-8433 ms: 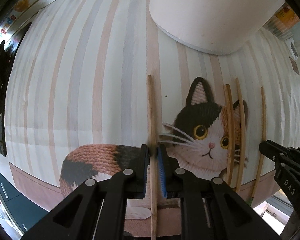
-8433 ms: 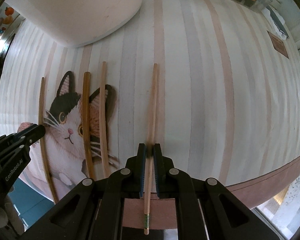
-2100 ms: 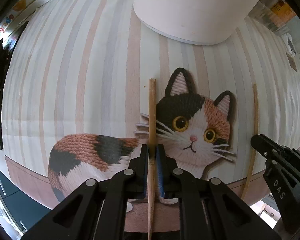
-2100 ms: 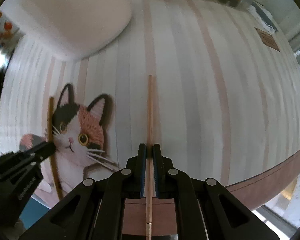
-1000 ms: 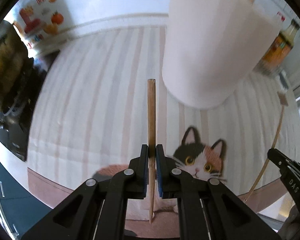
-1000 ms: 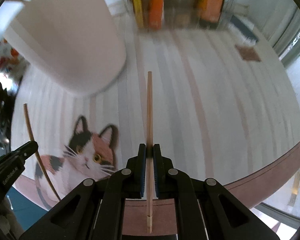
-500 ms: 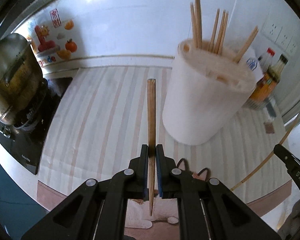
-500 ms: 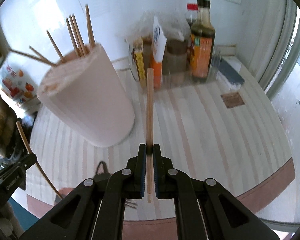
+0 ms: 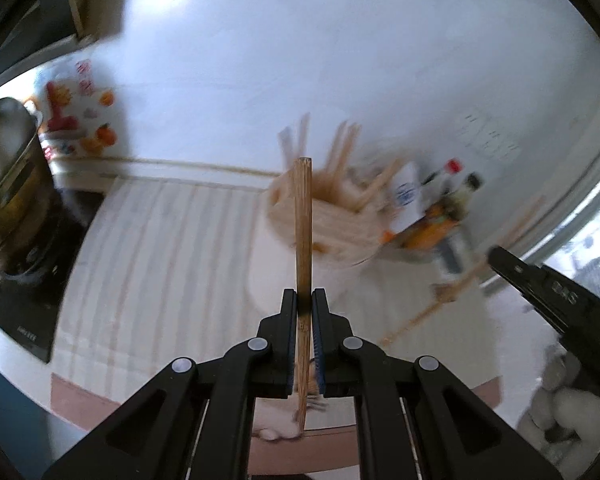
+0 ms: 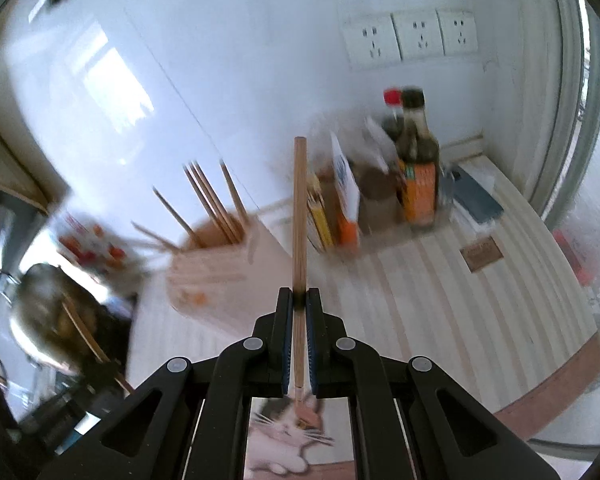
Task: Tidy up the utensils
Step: 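Carry the left tool's chopstick into the pink holder and open while the right tool does likewise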
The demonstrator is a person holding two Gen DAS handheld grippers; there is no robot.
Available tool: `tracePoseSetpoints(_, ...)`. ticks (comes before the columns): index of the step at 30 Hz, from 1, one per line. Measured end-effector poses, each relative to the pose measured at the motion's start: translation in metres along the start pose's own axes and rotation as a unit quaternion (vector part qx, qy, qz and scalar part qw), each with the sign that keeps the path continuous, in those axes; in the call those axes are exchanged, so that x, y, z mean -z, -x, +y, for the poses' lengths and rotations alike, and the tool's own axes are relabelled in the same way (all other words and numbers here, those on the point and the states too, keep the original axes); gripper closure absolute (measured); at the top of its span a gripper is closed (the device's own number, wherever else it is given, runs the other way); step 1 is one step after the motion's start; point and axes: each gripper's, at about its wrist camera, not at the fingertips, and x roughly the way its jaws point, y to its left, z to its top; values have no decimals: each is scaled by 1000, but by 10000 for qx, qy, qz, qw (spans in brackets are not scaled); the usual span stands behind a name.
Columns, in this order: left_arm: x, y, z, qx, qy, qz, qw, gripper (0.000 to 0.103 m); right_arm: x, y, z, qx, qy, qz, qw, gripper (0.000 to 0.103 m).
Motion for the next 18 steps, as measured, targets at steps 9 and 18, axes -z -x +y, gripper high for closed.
tracePoseSetpoints(9, -78, 43, -36, 568, -92, -717, 9958, 98, -74, 34, 23, -410, -28, -584, 9974, 96)
tracePoseSetpoints(18, -159, 14, -33, 205, -152, -1189, 9926, 98, -117, 0, 48, -445, -32, -700, 9965, 96)
